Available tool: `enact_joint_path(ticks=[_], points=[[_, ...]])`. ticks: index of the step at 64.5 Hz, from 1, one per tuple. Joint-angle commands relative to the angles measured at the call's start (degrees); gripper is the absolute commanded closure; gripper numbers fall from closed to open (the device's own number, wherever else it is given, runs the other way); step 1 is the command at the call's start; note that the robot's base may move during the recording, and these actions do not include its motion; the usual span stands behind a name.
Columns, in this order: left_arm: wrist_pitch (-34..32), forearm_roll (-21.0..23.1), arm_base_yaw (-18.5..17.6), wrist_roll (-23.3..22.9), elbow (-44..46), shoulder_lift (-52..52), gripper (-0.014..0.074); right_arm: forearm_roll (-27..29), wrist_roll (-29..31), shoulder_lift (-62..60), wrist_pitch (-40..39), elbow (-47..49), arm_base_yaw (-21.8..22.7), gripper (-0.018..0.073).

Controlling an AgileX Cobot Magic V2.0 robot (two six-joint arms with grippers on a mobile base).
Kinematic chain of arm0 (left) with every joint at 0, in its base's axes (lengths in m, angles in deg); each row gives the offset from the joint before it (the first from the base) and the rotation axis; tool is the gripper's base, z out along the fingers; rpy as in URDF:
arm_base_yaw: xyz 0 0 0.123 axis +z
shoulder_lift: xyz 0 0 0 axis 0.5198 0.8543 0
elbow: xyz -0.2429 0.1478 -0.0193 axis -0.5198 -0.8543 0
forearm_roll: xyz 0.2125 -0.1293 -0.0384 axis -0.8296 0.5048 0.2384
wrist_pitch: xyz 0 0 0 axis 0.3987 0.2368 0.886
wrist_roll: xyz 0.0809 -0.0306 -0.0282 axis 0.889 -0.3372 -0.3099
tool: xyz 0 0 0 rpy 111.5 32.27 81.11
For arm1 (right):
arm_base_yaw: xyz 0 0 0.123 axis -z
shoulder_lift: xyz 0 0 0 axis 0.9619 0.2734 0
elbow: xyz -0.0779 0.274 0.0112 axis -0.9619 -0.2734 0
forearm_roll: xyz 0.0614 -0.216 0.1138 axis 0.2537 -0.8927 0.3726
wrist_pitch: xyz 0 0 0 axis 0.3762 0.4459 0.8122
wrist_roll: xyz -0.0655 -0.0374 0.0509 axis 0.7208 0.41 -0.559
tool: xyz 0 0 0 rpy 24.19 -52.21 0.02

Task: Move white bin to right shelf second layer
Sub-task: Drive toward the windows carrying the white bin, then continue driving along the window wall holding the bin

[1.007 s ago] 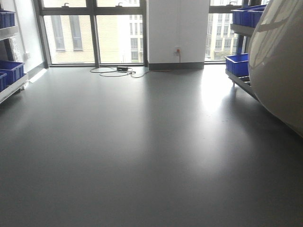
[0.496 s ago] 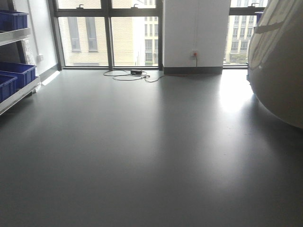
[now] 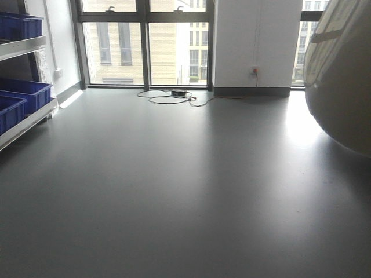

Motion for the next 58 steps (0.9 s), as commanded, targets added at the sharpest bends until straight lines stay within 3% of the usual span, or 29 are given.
enact_joint_path(ticks=[1, 58], points=[[-4.8, 0.3, 0.0, -0.2, -2.1, -0.8, 0.0512, 0.2, 0.1, 0.2, -5.4, 1.9, 0.2, 0.0502], [-4.8, 0.3, 0.0, -0.2, -2.1, -0.8, 0.0512, 0.2, 0.1, 0.2, -5.4, 1.9, 0.2, 0.0502]])
